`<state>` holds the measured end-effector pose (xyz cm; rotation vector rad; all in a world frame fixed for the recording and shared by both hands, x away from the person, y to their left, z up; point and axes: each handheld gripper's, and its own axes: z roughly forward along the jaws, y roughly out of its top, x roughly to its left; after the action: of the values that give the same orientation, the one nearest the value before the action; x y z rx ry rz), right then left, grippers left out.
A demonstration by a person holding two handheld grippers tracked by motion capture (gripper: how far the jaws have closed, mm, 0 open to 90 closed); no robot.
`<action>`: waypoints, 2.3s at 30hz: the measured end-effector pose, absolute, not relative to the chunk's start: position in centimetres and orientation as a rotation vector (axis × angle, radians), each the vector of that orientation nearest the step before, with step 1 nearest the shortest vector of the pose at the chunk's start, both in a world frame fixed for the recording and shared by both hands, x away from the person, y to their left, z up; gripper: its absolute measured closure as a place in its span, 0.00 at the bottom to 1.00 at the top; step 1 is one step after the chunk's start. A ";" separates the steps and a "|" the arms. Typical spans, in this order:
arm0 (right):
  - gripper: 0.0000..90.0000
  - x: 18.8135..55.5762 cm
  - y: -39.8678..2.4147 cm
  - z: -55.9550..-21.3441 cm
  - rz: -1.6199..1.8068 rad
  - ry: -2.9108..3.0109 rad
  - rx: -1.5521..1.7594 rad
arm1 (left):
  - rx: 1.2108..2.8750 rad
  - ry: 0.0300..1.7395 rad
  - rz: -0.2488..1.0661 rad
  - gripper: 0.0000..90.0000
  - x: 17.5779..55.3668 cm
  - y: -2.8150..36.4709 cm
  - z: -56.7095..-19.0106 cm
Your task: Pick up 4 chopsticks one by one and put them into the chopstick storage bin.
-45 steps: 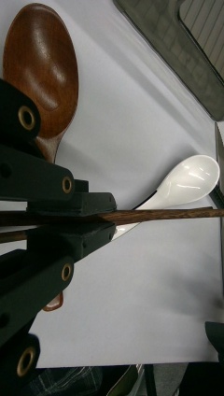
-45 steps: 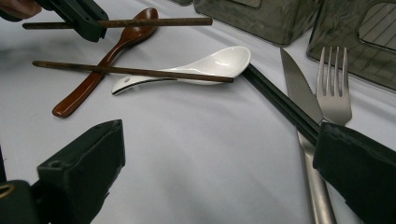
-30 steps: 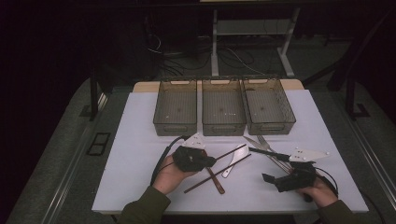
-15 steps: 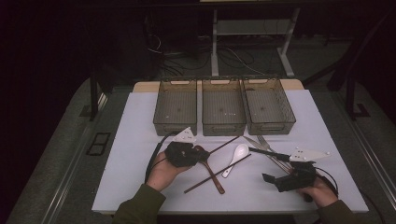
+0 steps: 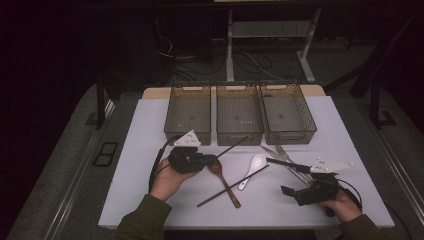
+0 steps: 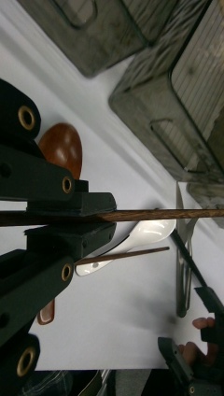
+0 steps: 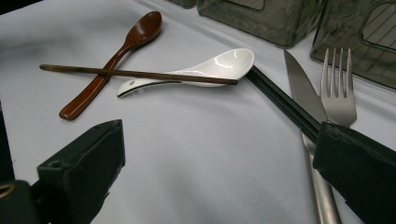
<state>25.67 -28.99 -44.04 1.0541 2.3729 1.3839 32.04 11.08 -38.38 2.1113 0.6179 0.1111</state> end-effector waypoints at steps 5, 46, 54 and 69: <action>0.02 25.7 -29.0 -44.0 1.391 2.374 1.055 | 2.097 0.635 0.133 0.92 32.6 11.8 -38.0; 0.02 25.6 -29.0 -44.0 1.395 2.384 1.051 | 2.062 0.759 0.255 0.92 40.3 13.0 -34.8; 0.02 25.6 -29.0 -44.0 1.394 2.388 1.049 | 2.050 0.801 0.293 0.92 42.3 13.3 -34.4; 0.02 25.6 -29.0 -44.0 1.394 2.389 1.047 | 2.056 0.883 0.352 0.92 46.3 14.0 -34.6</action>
<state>25.56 -29.00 -44.00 1.0465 2.3885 1.3941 46.26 13.99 -34.63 2.0557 0.8825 0.3521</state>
